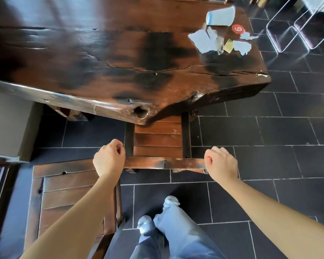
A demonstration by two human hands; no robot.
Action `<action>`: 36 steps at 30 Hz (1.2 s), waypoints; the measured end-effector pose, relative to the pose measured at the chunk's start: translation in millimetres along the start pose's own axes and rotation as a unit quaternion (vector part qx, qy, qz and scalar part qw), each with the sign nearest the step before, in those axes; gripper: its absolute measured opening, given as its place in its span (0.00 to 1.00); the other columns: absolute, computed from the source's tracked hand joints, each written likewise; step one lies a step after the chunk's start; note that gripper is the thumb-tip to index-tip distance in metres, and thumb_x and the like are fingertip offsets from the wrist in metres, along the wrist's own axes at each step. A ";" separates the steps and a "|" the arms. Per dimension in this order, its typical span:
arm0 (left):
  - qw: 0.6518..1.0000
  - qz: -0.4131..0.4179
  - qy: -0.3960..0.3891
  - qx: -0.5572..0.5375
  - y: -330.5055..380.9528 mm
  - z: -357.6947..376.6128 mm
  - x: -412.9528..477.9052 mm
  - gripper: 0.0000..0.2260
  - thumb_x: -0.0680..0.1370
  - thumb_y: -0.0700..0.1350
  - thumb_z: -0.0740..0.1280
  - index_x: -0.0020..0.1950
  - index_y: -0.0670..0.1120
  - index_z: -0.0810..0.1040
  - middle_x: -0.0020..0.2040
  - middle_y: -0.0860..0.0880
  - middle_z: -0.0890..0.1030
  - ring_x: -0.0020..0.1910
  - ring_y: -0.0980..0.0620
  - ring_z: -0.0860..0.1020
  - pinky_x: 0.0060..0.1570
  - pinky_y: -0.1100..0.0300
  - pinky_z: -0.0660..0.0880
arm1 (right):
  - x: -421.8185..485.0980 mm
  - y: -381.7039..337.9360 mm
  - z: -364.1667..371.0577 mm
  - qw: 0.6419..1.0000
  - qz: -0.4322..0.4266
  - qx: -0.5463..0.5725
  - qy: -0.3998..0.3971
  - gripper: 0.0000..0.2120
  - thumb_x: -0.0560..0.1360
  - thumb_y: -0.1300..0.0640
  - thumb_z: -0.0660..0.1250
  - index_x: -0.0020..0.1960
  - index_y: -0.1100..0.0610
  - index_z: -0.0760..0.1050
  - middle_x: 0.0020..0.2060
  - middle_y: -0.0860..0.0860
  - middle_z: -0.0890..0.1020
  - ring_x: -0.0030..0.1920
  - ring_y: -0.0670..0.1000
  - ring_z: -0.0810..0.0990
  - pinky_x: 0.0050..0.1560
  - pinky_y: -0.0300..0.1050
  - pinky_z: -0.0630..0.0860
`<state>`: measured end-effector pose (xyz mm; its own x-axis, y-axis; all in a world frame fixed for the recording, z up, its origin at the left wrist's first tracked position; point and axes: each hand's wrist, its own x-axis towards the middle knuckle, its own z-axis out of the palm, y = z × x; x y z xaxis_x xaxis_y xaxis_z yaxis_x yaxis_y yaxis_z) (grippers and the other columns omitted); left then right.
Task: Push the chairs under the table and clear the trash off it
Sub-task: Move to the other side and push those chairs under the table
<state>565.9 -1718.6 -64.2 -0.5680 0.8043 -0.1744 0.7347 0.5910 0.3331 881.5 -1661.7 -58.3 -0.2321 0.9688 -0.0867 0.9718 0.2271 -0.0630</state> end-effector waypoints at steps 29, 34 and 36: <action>0.994 0.103 0.020 -0.010 -5.6 17.2 -69.8 0.07 0.77 0.43 0.64 0.51 0.50 0.80 0.62 0.47 0.77 0.67 0.45 0.69 0.69 0.46 0.58 | -4.4 29.4 11.7 0.999 -0.022 0.026 0.020 0.11 0.74 0.59 0.59 0.45 0.52 0.81 0.41 0.50 0.82 0.45 0.55 0.78 0.47 0.51 0.75; 0.992 0.094 0.018 -0.083 -30.1 1.7 -190.4 0.10 0.77 0.43 0.61 0.54 0.52 0.78 0.59 0.54 0.80 0.65 0.56 0.72 0.72 0.47 0.48 | -32.3 21.2 5.0 0.996 0.028 0.073 -0.045 0.21 0.75 0.54 0.63 0.68 0.50 0.69 0.73 0.51 0.65 0.75 0.53 0.56 0.70 0.69 0.47; 0.996 0.088 0.006 -0.031 -67.7 -1.4 -218.3 0.14 0.76 0.45 0.62 0.60 0.54 0.77 0.65 0.54 0.77 0.69 0.56 0.70 0.72 0.44 0.48 | -47.9 5.5 4.6 0.998 -0.001 0.046 -0.052 0.25 0.76 0.52 0.62 0.72 0.50 0.63 0.76 0.51 0.59 0.77 0.52 0.51 0.69 0.71 0.47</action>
<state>639.7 -1934.3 -47.3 -0.4373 0.8940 -0.0972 0.7987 0.4358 0.4149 897.8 -1707.3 -59.0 -0.2425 0.9517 -0.1881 0.9644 0.2154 -0.1533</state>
